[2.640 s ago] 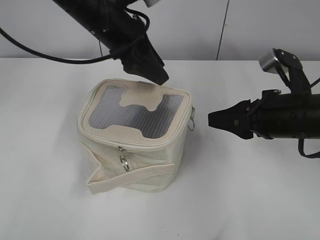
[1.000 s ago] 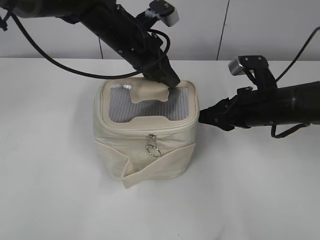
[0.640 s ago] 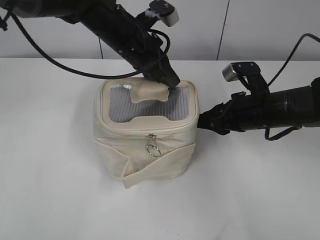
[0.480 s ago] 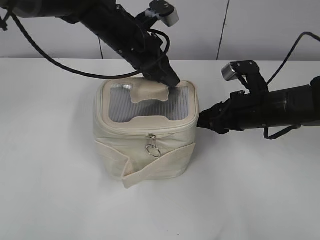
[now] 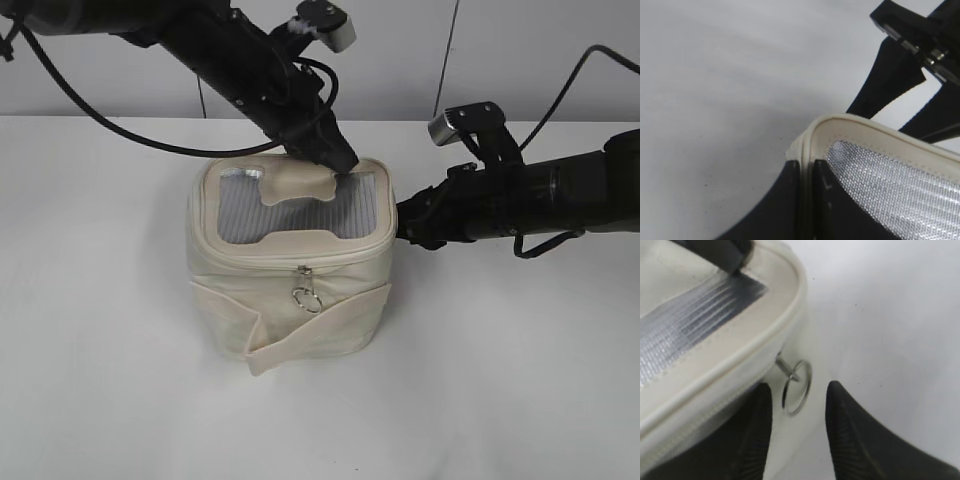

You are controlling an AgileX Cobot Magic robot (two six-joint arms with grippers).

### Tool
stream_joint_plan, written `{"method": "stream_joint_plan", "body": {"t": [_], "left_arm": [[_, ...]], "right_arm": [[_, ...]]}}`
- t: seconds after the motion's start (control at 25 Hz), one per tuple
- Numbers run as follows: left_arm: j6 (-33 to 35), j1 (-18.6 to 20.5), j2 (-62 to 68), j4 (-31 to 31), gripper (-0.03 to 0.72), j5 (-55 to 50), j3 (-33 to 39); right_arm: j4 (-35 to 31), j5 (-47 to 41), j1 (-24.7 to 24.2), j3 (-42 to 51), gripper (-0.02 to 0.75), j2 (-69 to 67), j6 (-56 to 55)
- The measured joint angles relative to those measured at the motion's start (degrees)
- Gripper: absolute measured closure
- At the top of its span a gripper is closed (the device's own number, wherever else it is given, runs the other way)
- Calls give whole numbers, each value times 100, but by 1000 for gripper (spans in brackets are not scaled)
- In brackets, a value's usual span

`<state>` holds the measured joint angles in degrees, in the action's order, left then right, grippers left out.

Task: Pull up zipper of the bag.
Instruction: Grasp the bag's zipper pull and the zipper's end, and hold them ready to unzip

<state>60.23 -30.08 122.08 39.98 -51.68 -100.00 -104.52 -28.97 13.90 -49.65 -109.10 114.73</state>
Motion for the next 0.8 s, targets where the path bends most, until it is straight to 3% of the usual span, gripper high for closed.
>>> {"method": "stream_joint_plan", "body": {"t": [0.12,0.24,0.32,0.56,0.8], "left_arm": [[0,0,0,0,649,6,0],[0,0,0,0,649,6,0],[0,0,0,0,649,8,0],[0,0,0,-11,649,21,0],[0,-5,0,-11,649,14,0]], "right_arm": [[-5,13,0,-140,488,-118,0],[-5,7,14,-171,668,-202,-18],[-5,61,20,-171,722,-215,-160],[628,267,14,-43,729,2,-1004],[829,371,14,515,729,646,-1318]]}}
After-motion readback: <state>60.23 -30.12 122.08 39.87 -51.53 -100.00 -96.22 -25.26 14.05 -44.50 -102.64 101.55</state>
